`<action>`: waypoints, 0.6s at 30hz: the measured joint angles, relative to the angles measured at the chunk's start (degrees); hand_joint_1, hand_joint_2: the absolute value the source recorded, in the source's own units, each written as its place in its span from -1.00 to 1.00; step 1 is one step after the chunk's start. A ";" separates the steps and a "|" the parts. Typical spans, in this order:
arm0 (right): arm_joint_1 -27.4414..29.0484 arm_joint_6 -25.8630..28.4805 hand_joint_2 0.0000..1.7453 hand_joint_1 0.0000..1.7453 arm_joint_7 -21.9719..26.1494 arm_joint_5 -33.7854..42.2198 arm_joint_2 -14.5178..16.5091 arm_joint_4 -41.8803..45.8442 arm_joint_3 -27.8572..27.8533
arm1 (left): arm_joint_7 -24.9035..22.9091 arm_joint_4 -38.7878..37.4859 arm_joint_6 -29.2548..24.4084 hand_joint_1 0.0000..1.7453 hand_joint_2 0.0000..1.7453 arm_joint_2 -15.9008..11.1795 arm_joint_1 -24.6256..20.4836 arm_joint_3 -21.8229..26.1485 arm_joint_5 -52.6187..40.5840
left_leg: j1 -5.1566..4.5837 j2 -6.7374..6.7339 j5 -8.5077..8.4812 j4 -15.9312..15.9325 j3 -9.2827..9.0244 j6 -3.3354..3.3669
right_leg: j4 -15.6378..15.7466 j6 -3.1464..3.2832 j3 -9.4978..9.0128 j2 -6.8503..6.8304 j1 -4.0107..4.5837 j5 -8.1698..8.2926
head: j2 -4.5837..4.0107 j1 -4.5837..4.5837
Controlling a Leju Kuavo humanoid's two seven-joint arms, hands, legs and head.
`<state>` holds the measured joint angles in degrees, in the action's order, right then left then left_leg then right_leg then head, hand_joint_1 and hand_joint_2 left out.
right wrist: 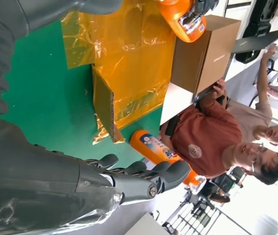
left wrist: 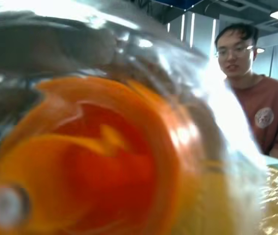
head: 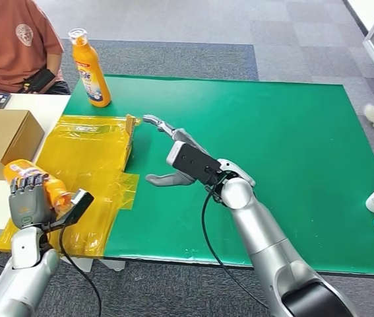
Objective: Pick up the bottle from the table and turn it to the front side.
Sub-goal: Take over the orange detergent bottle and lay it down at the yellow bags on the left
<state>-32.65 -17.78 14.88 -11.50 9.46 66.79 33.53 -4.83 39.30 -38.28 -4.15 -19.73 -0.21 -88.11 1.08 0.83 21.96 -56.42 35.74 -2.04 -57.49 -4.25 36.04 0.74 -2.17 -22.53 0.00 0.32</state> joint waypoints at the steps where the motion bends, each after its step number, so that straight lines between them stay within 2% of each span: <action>1: 0.27 -0.01 1.00 -1.00 -0.01 0.06 -0.15 0.49 0.40 | 0.04 -0.34 -0.02 -1.00 1.00 0.04 0.19 0.11 0.00 | 0.00 0.00 0.00 0.00 0.01 -0.01 | 0.00 0.00 0.01 0.00 0.00 0.00 | 0.00 -0.01; 18: 0.75 0.98 1.00 -1.00 -0.68 1.29 -2.43 4.91 4.77 | 2.48 -0.94 -0.10 -1.00 1.00 0.45 1.85 1.77 2.60 | 0.00 0.00 -0.01 0.00 0.05 -0.01 | 0.00 0.00 0.04 0.00 0.00 0.00 | 0.00 0.01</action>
<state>-31.91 -16.80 14.20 -10.21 7.03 71.70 38.30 -2.36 38.36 -38.38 -3.70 -17.88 1.56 -85.51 1.08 0.83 21.95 -56.42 35.80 -2.05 -57.49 -4.25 36.07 0.74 -2.17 -22.53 0.00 0.33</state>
